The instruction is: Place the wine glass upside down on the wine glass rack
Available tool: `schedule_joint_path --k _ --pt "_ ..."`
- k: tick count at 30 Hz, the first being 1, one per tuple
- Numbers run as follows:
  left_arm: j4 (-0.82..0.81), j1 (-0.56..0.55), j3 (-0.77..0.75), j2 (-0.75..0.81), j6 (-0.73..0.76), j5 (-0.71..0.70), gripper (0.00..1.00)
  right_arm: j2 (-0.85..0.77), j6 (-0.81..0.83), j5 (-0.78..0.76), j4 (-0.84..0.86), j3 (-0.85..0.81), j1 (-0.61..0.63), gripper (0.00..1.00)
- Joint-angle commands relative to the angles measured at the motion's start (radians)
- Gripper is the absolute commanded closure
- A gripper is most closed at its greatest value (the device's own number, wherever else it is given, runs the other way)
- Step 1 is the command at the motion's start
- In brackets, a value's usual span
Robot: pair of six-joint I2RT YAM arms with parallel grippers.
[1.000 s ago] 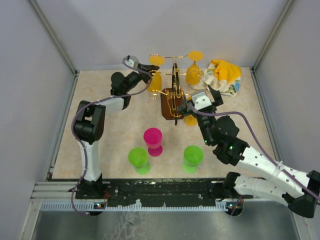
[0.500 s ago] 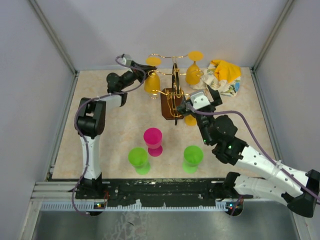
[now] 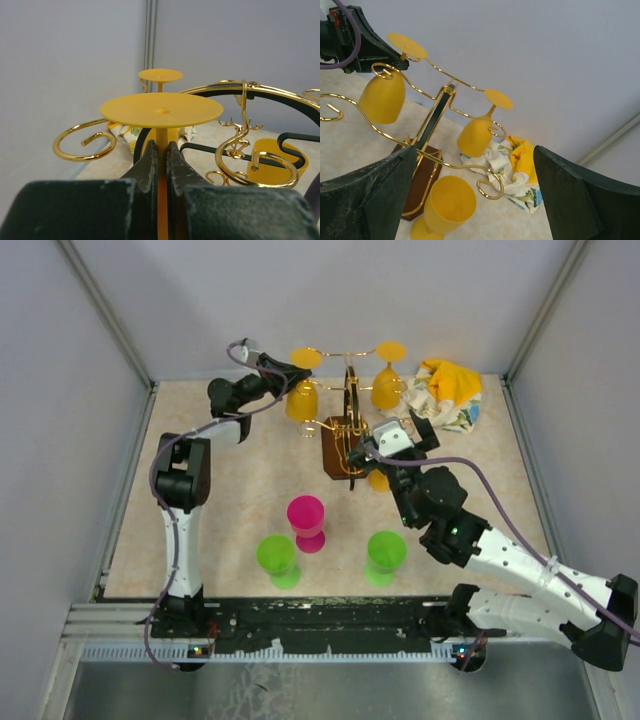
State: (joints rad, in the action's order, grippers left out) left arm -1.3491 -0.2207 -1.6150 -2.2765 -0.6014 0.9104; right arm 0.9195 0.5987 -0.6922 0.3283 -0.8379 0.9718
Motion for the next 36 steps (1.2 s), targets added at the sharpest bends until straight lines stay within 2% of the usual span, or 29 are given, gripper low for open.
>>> schedule_joint_path --k 1,18,36 --pt "-0.037 -0.003 -0.048 -0.053 -0.028 0.058 1.00 0.003 0.002 -0.010 0.028 -0.056 -0.005 0.01" --pt "0.008 0.000 -0.227 -0.186 -0.045 0.070 1.00 0.031 0.015 -0.015 0.031 -0.064 -0.005 0.01" --pt "0.042 -0.003 -0.378 -0.280 -0.048 0.015 1.00 0.048 0.027 -0.003 0.041 -0.074 -0.008 0.01"
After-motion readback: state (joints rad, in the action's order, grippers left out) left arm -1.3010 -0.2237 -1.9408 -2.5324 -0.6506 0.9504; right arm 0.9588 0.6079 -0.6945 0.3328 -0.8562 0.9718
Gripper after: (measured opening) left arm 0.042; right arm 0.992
